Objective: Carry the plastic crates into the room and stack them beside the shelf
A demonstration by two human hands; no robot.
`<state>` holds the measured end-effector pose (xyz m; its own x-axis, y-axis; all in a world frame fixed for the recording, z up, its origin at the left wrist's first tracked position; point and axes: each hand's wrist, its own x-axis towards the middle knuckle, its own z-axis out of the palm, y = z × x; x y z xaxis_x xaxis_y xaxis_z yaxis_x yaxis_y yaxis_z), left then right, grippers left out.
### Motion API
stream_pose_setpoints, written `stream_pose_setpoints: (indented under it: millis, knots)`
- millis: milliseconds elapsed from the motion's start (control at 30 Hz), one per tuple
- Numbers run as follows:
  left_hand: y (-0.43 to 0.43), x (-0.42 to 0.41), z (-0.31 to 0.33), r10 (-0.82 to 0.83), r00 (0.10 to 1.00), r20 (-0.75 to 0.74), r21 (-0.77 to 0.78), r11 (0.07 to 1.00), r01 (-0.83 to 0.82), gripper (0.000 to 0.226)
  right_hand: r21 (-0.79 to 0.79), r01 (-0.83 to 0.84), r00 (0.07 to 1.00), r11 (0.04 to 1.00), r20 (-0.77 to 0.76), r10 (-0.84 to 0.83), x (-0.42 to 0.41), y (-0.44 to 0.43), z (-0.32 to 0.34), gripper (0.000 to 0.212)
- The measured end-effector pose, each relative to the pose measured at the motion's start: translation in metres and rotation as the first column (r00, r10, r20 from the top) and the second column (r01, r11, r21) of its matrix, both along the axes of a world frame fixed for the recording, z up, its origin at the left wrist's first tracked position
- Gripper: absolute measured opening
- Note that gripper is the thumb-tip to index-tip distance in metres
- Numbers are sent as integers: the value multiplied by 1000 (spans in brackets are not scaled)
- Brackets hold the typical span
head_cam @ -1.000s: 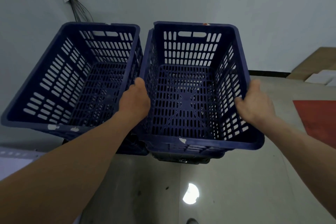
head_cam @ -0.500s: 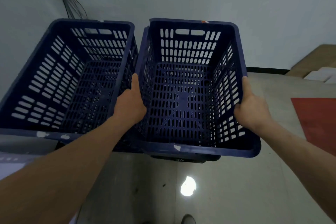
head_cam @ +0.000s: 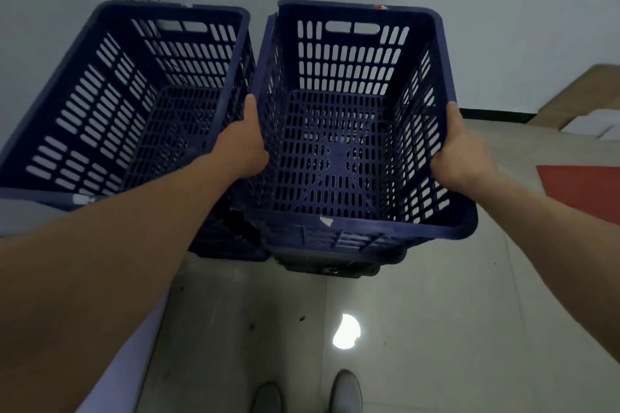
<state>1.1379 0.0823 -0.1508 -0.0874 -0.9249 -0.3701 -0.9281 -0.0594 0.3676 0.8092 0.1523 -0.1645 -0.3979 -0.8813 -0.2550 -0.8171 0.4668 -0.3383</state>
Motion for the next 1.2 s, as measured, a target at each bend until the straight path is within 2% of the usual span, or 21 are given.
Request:
stream_pose_setpoints:
  millis: [167, 300, 433, 667, 800, 967, 1000, 1100, 1200]
  knots:
    - [-1, 3, 1, -48, 998, 47, 66, 997, 45, 99, 28, 5, 1000, 1000, 10, -5, -4, 0, 0, 99]
    - [14, 9, 1, -95, 988, 125, 62, 994, 88, 94, 50, -33, 999, 998, 33, 31, -4, 6, 2, 101]
    - [32, 11, 6, -158, 973, 170, 25, 987, 156, 83, 18, -50, 998, 999, -21, 51, 0, 24, -3, 97]
    - [58, 24, 10, -184, 977, 104, 25, 983, 183, 79, 23, -81, 992, 996, -96, 83, 7, 51, 0, 84]
    - [67, 33, 19, -200, 977, 70, 63, 979, 195, 63, 71, -89, 986, 993, -131, 98, 12, 61, 7, 82]
    - [78, 51, 41, -199, 980, 3, 8, 980, 199, 23, 59, -98, 977, 994, -186, 107, 26, 67, 22, 91]
    - [78, 56, 46, -205, 979, -3, 7, 979, 205, 26, 56, -102, 975, 993, -191, 110, 29, 67, 25, 92]
    - [86, 70, 65, -217, 976, 32, -3, 976, 217, 55, 32, -121, 974, 992, -192, 125, 42, 68, 40, 93]
    - [91, 82, 79, -203, 979, 0, -48, 978, 203, 61, 12, -143, 970, 990, -197, 143, 62, 68, 56, 94]
